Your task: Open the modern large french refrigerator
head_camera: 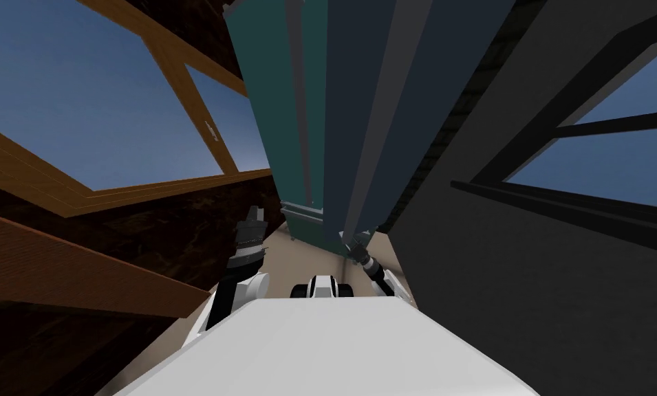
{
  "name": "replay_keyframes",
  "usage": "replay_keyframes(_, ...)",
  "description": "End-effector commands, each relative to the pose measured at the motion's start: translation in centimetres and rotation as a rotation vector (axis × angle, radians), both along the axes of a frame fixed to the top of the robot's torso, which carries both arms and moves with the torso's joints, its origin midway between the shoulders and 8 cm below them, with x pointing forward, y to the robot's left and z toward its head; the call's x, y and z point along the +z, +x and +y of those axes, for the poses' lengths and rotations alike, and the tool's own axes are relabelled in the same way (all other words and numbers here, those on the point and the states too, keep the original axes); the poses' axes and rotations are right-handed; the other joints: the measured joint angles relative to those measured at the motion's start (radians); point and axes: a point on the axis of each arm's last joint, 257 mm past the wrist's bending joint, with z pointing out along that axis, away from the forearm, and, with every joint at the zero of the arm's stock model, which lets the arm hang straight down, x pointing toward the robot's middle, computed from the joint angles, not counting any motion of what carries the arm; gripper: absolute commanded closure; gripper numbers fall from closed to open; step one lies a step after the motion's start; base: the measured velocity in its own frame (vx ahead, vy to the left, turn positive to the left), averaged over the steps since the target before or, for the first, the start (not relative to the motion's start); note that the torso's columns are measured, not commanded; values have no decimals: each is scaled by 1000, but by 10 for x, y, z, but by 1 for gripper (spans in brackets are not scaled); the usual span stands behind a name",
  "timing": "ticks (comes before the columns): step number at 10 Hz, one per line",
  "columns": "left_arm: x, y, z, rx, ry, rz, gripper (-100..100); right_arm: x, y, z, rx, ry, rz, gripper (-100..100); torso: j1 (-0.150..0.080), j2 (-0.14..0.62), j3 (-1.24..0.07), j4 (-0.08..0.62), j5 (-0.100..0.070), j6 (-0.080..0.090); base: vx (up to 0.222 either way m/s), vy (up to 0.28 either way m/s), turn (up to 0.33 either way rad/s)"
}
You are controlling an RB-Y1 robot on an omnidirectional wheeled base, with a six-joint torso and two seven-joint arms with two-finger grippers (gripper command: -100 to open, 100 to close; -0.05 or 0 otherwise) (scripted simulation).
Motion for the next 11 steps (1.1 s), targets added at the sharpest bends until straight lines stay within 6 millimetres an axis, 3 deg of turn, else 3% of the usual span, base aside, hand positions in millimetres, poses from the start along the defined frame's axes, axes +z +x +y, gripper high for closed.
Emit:
replay_keyframes(1,0,0,0,0,0,0,0,11,-13,14,86,10,-25,100,1,0,0,1,0,0,-118,-217,103)
replay_keyframes(2,0,0,0,0,0,0,0,0,-10,11,59,-1,1,100,3,0,-1,1,0,-2,-58,-98,24)
replay_keyframes(3,0,0,0,0,0,0,0,1,-24,22,126,0,-1,100,9,-6,-3,-1,1,-2,-44,-186,98)
replay_keyframes(5,0,0,0,0,0,0,0,4,-36,31,188,2,-10,100,-2,-4,-2,-3,-2,-3,-70,-269,178)
replay_keyframes(10,0,0,0,0,0,0,0,11,-69,51,343,9,-24,100,1,1,-2,1,0,-1,-78,-232,89)
replay_keyframes(11,0,0,0,0,0,0,0,9,-55,43,314,-8,8,-100,3,2,-1,2,0,-2,-65,-94,15)
